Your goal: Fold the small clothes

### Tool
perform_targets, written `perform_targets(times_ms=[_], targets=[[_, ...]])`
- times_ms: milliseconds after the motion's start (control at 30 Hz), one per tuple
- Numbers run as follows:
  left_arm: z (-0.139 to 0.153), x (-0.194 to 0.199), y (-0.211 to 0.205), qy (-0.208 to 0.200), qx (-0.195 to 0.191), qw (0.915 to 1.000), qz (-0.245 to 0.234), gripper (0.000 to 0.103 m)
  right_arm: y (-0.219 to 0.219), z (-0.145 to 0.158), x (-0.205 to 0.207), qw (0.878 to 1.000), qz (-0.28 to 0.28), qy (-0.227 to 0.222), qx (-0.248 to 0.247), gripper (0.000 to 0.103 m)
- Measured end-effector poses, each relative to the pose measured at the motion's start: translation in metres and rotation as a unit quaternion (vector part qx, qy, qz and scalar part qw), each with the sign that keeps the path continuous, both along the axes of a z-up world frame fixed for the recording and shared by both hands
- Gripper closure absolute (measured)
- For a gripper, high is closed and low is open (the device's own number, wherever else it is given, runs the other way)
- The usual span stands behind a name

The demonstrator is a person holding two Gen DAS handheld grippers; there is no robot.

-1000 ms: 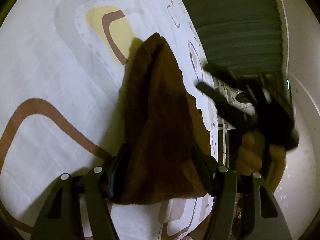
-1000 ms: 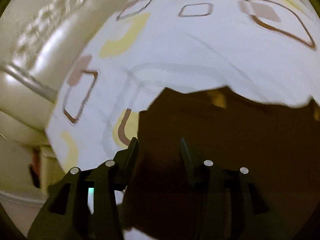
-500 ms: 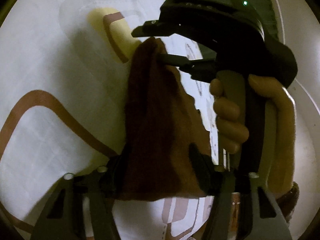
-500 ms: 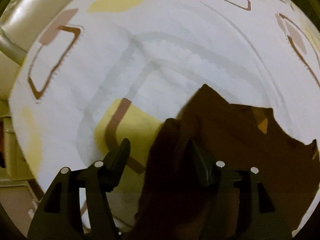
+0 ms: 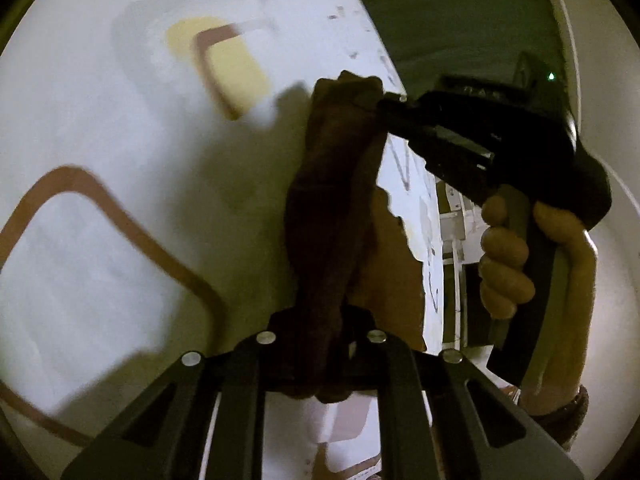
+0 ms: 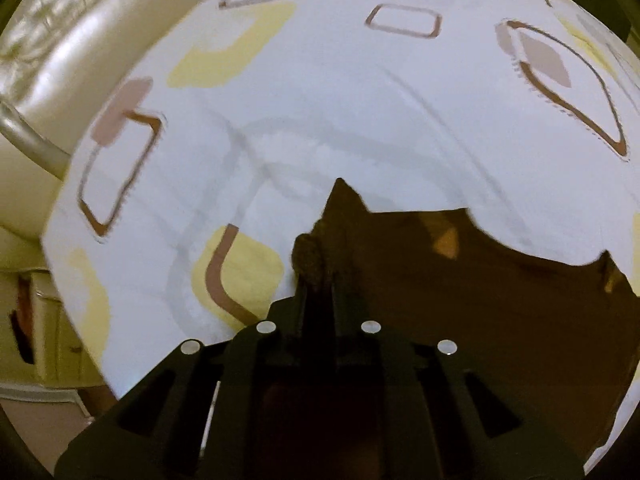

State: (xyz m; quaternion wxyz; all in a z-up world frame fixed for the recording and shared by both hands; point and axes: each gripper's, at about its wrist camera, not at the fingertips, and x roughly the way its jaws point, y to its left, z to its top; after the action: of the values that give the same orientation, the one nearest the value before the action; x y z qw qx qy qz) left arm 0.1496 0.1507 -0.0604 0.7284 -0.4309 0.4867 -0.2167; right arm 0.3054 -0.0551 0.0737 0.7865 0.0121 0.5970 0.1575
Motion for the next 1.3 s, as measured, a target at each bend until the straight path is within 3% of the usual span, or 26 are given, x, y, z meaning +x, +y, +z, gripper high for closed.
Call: perform_targets(times_ms=[300, 533, 767, 967, 1300], targets=[[0.067, -0.009, -0.083, -0.055, 0.057, 0.9952, -0.057, 0.091, -0.099, 0.062, -0.021, 0.995, -0.034, -0.048, 0.082, 0.093], [0.085, -0.005, -0.153, -0.071, 0.077, 0.9884, -0.109, 0.091, -0.206, 0.075, -0.037, 0.983, -0.087, -0.061, 0.15, 0.093], [0.073, -0.01, -0.221, -0.061, 0.092, 0.9815, -0.156, 0.091, -0.299, 0.056, -0.06, 0.971, -0.142, -0.059, 0.18, 0.093], [0.059, -0.007, -0.267, -0.057, 0.112, 0.9746, -0.186, 0.091, -0.352, 0.031, -0.075, 0.961, -0.176, -0.057, 0.206, 0.093], [0.038, -0.018, -0.288, -0.042, 0.147, 0.968, -0.199, 0.091, -0.402, -0.03, -0.084, 0.941, -0.227, -0.026, 0.248, 0.093]])
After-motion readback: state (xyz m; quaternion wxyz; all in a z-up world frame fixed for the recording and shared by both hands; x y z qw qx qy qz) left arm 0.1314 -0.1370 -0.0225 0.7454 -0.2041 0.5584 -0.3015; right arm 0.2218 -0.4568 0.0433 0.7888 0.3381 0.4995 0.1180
